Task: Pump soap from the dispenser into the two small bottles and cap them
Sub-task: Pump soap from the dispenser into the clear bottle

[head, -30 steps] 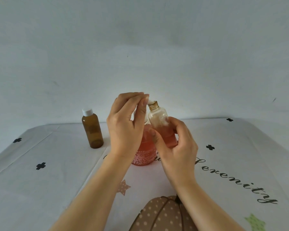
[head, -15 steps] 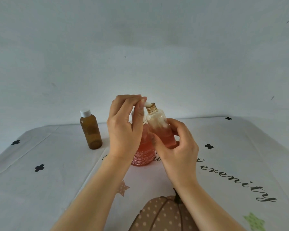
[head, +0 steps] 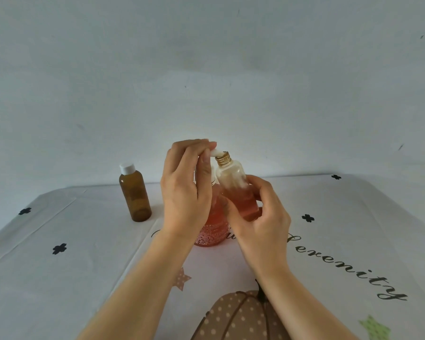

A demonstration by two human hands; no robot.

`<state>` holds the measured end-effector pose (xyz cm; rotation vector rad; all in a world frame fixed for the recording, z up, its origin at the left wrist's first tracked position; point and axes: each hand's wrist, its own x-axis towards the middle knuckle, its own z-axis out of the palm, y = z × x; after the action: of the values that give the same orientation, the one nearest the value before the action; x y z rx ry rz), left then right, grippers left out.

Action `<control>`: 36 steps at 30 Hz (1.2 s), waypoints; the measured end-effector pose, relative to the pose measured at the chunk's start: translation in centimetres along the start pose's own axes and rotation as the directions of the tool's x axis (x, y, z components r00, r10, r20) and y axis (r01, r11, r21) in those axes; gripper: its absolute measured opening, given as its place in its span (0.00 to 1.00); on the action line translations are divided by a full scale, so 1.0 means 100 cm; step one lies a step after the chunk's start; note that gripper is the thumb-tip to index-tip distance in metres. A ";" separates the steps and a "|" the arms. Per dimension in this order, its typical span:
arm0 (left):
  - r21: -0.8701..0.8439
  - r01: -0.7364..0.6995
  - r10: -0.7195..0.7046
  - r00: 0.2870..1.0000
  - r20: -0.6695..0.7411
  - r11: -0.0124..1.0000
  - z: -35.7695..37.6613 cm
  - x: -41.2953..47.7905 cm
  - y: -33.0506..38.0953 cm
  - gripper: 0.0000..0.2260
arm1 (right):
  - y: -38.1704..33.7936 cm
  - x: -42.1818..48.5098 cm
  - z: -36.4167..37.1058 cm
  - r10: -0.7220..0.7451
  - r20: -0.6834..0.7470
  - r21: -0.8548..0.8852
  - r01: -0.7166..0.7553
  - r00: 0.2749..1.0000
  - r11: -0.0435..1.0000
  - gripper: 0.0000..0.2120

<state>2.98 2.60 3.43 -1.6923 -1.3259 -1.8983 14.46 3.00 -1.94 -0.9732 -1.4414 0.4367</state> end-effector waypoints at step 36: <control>0.048 -0.047 0.050 0.996 -0.068 0.998 0.005 -0.004 -0.004 0.11 | 0.001 0.002 -0.003 -0.025 0.000 -0.063 0.024 1.000 0.998 0.25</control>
<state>3.17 3.08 2.89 -1.6075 -1.2809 -1.8667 14.81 3.13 -1.89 -1.0050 -1.4722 0.3745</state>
